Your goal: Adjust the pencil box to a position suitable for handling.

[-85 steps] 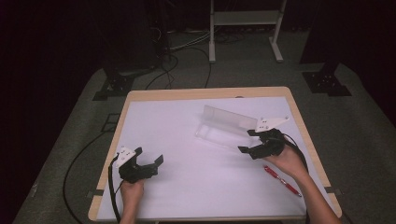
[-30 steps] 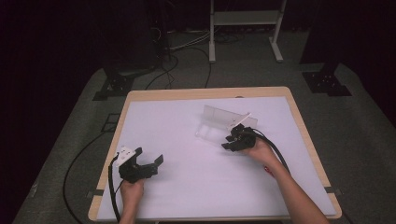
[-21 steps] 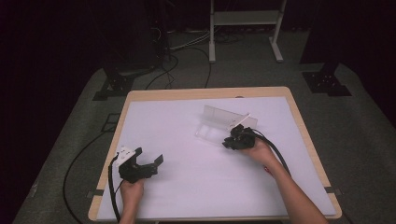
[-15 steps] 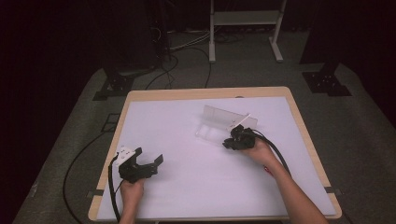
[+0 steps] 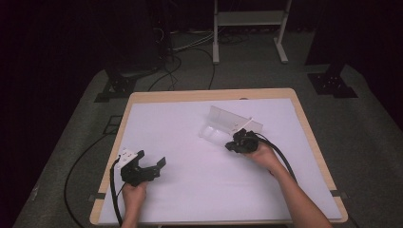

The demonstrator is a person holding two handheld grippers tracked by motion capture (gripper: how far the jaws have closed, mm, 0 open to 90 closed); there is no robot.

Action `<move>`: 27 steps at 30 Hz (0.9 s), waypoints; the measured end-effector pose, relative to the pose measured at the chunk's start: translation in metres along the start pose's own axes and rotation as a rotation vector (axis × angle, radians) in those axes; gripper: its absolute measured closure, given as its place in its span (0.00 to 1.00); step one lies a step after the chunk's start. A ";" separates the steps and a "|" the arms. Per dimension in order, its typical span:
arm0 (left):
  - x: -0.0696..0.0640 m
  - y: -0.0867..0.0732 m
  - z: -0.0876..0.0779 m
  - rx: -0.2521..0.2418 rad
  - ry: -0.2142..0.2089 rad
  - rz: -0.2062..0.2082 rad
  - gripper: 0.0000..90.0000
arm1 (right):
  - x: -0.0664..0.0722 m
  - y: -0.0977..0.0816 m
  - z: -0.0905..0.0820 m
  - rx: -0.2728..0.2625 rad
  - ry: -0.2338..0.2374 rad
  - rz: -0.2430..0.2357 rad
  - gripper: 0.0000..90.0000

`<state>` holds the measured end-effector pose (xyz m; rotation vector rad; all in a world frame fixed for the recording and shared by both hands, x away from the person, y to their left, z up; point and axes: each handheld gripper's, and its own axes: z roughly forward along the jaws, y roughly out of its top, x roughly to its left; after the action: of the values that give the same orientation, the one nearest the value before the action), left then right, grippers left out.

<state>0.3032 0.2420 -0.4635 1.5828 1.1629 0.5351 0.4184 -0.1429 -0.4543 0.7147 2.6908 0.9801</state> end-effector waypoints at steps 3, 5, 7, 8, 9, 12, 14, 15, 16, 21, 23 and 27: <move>0.001 0.000 0.000 -0.001 -0.001 -0.015 0.00 | 0.001 0.001 -0.004 -0.010 -0.011 -0.011 0.95; 0.002 0.000 0.000 -0.001 0.000 -0.016 0.00 | 0.000 0.002 -0.006 -0.022 -0.018 -0.010 0.95; 0.001 0.000 0.000 -0.001 0.001 -0.016 0.00 | 0.001 0.002 -0.007 -0.029 -0.025 -0.008 0.95; 0.001 0.000 0.000 0.000 0.001 -0.015 0.00 | 0.001 0.002 -0.008 -0.031 -0.030 -0.014 0.95; 0.001 0.000 0.000 0.001 0.001 -0.013 0.00 | 0.002 0.002 -0.009 -0.032 -0.034 -0.016 0.95; 0.001 0.000 0.000 0.000 0.000 -0.015 0.00 | 0.002 0.003 -0.011 -0.040 -0.036 -0.020 0.95; 0.001 0.000 0.000 0.001 0.001 -0.015 0.00 | 0.002 0.003 -0.012 -0.045 -0.033 -0.021 0.95; 0.001 0.000 0.000 0.000 0.000 -0.016 0.00 | 0.003 0.004 -0.013 -0.047 -0.033 -0.018 0.95; 0.001 0.000 0.000 0.000 0.000 -0.015 0.00 | 0.003 0.004 -0.014 -0.050 -0.040 -0.023 0.95; 0.001 0.000 0.000 0.001 0.001 -0.015 0.00 | 0.007 0.006 -0.021 -0.071 -0.044 -0.040 0.95; 0.001 0.000 0.000 0.001 0.002 -0.015 0.00 | 0.009 0.007 -0.026 -0.085 -0.040 -0.057 0.95; 0.001 0.000 0.000 0.001 0.001 -0.014 0.00 | 0.016 0.009 -0.036 -0.099 -0.046 -0.087 0.96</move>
<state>0.3038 0.2426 -0.4639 1.5744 1.1746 0.5263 0.3959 -0.1486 -0.4212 0.5891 2.5901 1.0531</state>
